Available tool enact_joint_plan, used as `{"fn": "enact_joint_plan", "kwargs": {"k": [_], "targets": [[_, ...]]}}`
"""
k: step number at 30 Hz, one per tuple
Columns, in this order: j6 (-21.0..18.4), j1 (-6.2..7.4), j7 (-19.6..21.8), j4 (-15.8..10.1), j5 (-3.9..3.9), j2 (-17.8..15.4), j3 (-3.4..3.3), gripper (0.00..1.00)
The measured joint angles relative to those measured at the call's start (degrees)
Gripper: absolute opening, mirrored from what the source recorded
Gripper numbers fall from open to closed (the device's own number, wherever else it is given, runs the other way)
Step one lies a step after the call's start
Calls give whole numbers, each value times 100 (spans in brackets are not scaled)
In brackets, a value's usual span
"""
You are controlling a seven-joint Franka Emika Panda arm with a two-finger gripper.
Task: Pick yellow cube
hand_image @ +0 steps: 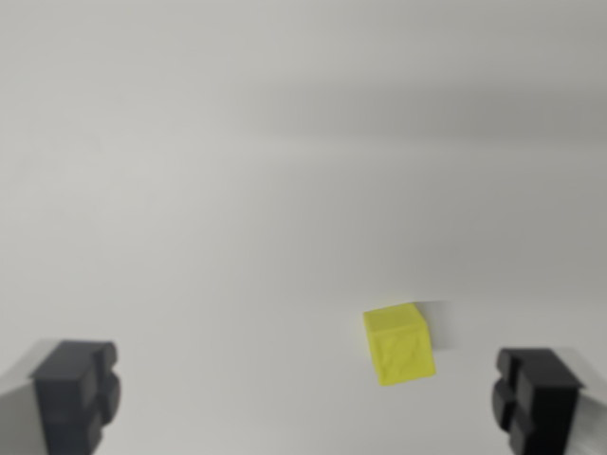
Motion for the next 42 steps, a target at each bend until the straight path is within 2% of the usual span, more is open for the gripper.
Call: {"fn": "enact_joint_plan", "kwargs": {"k": [7, 42], "targets": [[19, -16, -58, -48, 1, -18, -1, 100], [1273, -366, -836, -1604, 83, -222, -2, 100]]}}
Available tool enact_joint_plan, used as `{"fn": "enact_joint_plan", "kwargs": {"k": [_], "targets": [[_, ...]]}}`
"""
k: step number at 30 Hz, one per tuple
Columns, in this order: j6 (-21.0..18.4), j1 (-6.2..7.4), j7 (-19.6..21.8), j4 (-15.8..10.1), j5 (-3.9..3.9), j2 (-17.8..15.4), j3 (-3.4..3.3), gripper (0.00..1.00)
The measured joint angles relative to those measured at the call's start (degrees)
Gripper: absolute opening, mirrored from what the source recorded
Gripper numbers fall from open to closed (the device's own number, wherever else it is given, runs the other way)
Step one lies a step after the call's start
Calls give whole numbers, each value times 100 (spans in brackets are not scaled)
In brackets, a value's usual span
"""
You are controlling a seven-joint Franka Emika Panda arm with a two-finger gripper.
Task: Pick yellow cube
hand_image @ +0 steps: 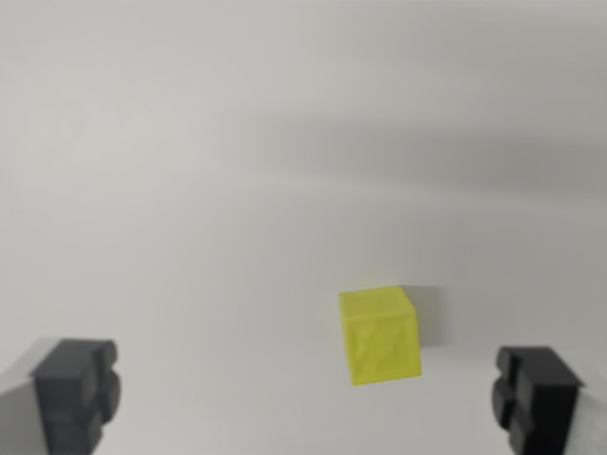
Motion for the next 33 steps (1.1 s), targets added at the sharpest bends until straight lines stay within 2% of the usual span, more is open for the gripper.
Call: {"fn": "enact_joint_plan", "kwargs": {"k": [33], "targets": [[1216, -375, -816, -1100, 88, 214, 0, 100]]}}
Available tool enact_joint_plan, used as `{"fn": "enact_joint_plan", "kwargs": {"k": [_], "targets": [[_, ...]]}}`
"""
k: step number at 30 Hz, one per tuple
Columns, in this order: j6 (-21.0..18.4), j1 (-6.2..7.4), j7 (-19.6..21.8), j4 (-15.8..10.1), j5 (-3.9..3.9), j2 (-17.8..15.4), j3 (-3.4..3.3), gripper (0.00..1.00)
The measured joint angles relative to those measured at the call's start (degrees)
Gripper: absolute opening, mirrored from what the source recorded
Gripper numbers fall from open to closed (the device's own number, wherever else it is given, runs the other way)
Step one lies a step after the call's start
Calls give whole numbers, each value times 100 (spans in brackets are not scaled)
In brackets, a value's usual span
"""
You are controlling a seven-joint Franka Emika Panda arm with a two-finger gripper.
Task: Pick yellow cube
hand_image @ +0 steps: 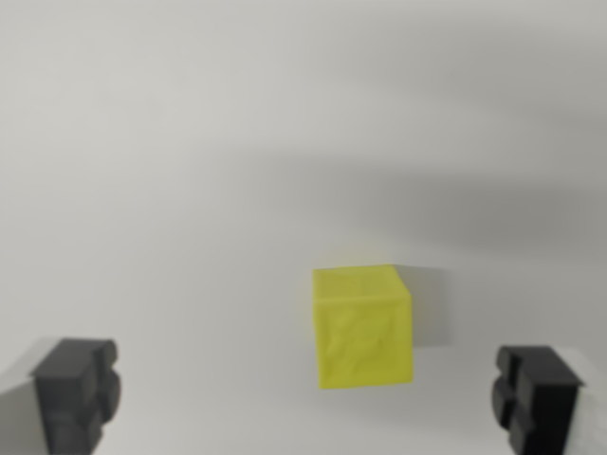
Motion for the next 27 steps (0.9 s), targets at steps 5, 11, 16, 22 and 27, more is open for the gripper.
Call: {"fn": "enact_joint_plan", "kwargs": {"k": [5, 11, 16, 22, 27], "targets": [[190, -61, -132, -137, 16, 70, 0, 100], [417, -135, -293, -288, 35, 167, 0, 100], [608, -197, -429, -405, 52, 259, 0, 100], [839, -273, -594, -534, 74, 383, 0, 100], [1033, -338, -738, -631, 94, 497, 0, 100]]}}
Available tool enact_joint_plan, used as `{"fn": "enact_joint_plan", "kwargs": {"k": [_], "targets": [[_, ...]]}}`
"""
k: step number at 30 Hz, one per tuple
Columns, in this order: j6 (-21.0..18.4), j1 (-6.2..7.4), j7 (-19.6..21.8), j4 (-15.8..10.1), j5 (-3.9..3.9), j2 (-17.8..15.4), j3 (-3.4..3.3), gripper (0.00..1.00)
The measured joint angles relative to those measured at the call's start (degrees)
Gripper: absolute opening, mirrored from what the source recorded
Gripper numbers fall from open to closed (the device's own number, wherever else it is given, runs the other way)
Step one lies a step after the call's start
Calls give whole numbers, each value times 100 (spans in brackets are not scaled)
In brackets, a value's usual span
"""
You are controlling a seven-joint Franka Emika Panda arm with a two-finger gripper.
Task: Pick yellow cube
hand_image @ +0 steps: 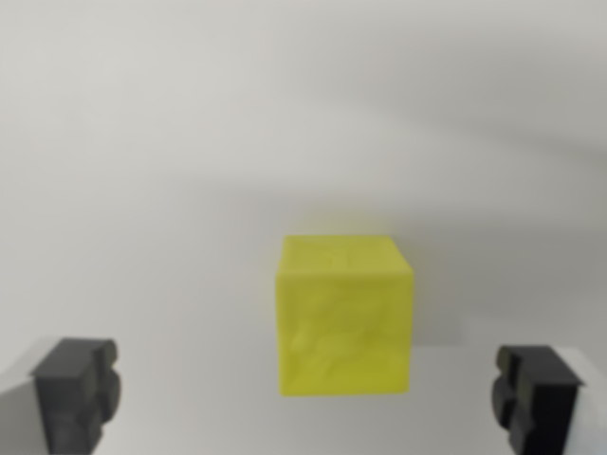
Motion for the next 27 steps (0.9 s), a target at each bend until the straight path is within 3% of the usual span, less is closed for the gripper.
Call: {"fn": "enact_joint_plan", "kwargs": {"k": [27], "targets": [[1040, -348, -782, -360, 137, 773, 3, 100]]}}
